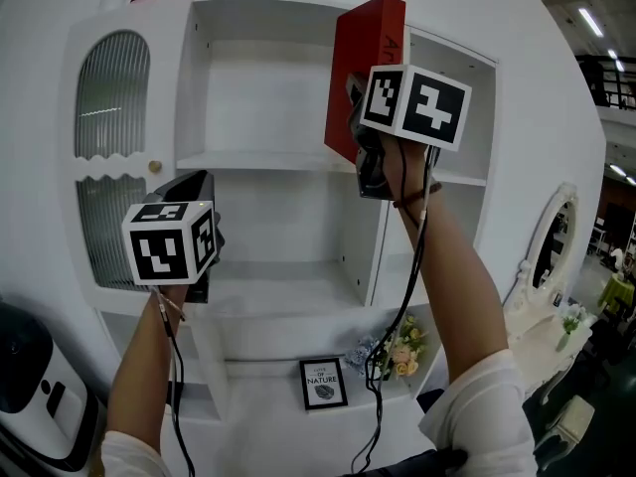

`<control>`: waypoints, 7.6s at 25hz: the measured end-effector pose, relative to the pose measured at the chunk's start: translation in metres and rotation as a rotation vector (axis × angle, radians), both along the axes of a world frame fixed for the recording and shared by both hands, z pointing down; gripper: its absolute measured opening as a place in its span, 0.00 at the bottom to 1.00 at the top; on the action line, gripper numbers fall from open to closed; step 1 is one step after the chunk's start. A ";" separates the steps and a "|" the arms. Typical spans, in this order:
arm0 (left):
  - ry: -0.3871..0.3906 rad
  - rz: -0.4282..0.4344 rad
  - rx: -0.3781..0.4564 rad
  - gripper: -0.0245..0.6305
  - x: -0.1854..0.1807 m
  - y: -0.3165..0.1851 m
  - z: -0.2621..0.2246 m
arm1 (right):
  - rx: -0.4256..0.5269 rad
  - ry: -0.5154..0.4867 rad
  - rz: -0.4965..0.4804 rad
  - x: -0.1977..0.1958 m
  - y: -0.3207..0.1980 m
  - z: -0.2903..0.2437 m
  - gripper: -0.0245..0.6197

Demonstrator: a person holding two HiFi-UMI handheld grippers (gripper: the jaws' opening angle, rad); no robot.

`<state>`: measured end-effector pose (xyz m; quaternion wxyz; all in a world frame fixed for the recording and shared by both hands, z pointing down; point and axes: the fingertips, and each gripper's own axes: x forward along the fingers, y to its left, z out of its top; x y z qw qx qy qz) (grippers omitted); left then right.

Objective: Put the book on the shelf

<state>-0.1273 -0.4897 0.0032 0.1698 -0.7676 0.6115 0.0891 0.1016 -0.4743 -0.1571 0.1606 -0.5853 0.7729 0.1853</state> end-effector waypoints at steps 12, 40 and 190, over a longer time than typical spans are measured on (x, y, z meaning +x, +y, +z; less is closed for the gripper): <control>-0.012 -0.031 -0.020 0.05 0.001 -0.006 0.003 | -0.046 -0.022 0.025 0.004 -0.058 -0.009 0.32; -0.035 -0.094 -0.088 0.05 -0.013 -0.012 0.038 | -0.128 -0.037 0.069 0.002 -0.131 0.002 0.32; 0.125 -0.001 -0.256 0.05 0.041 0.123 0.371 | -0.390 -0.004 -0.058 0.028 0.095 0.521 0.08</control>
